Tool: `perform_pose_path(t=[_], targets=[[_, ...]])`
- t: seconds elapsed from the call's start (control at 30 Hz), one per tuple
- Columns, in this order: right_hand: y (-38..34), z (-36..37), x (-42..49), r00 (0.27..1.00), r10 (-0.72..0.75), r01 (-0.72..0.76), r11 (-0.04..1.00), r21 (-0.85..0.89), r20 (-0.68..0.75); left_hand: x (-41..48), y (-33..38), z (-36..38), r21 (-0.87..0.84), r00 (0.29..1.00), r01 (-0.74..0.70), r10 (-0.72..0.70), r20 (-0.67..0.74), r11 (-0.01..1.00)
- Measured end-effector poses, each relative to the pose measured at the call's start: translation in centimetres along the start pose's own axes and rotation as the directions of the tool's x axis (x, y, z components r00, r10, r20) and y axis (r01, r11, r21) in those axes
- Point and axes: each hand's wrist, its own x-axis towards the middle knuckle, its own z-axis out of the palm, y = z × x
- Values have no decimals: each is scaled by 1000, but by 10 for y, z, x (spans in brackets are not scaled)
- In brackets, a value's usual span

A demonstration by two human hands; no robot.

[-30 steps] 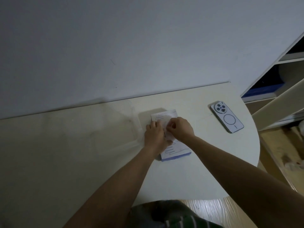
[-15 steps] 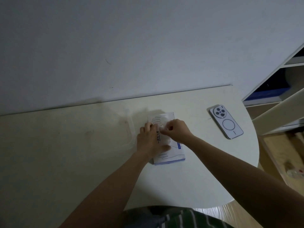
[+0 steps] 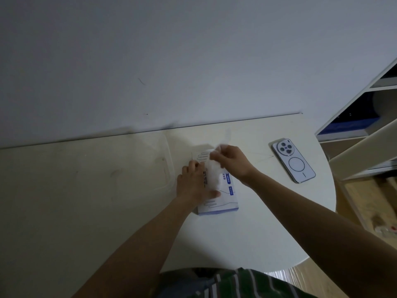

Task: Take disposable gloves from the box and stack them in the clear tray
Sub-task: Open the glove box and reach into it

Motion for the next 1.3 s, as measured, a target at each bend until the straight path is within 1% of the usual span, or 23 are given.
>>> perform_pose_path(t=[0.03,0.1,0.17,0.27,0.33,0.4,0.47,0.5,0.57,0.6,0.63,0.7,0.73,0.77,0.8,0.83,0.9,0.97,1.03,1.1,1.23,1.27,1.3], targets=[[1,0,-3,1000,26,-26,999,42,9,-1,0,0,-4,1000,2,-2,2,1000],[6,0,-6,989,120,-118,993,-33,88,-2,1,1,-12,1000,8,-8,8,1000],[6,-2,-8,987,137,-132,989,-60,81,-2,2,0,2,1000,5,-5,13,1000],[-17,-9,-7,986,45,-7,973,230,-160,-3,2,-1,0,1000,19,-19,24,1000],[-31,-22,-3,961,38,60,939,339,-273,-3,4,-2,-2,998,26,-26,50,1000],[-34,-31,-3,985,25,34,942,335,-171,-3,5,-5,-6,995,24,-24,92,1000],[-26,-35,-5,997,50,-26,926,376,-53,-1,6,-13,-80,990,47,-36,135,996],[-21,-35,-8,995,86,-64,919,390,-40,-1,6,-20,-122,987,48,-29,155,991],[-14,-32,-11,983,165,-136,947,292,-77,-3,7,-36,-270,987,2,42,158,963],[-12,-32,-12,979,183,-156,957,245,-90,-6,10,-45,-439,986,-18,90,142,898],[-12,-33,-12,984,158,-136,961,241,-78,-10,14,-56,-650,986,-4,111,123,760],[-20,-31,-10,1000,-23,20,921,389,2,-17,18,-80,-938,991,97,50,121,332],[-27,-29,-9,994,-106,80,872,483,27,-17,20,-91,-978,983,186,-10,186,91],[-36,-26,-8,989,-141,101,843,528,36,-15,19,-101,-957,959,273,-52,279,-102],[-46,-19,-5,990,-141,106,844,526,27,-13,14,-109,-914,929,341,-69,363,-221],[-54,-12,-2,992,-129,117,869,481,-9,-12,6,-116,-876,904,393,-57,423,-278],[-67,10,6,986,-124,155,931,331,-112,-13,-17,-133,-854,886,450,11,463,-260],[-78,35,10,964,-144,194,957,215,-225,-19,-42,-145,-865,889,454,40,457,-213],[-84,61,13,929,-183,224,970,96,-322,-26,-68,-153,-860,897,427,9,442,-279],[-91,86,16,925,-199,224,974,39,-323,-32,-90,-152,-867,896,381,-102,431,-321],[-104,132,26,975,-172,173,985,-5,-139,-37,-132,-147,-897,826,242,-406,391,-371],[-104,141,29,984,-134,136,991,15,-119,-35,-143,-147,-914,800,178,-488,350,-364],[-104,150,32,991,-78,83,996,43,-111,-34,-154,-147,-942,774,124,-563,289,-312]])
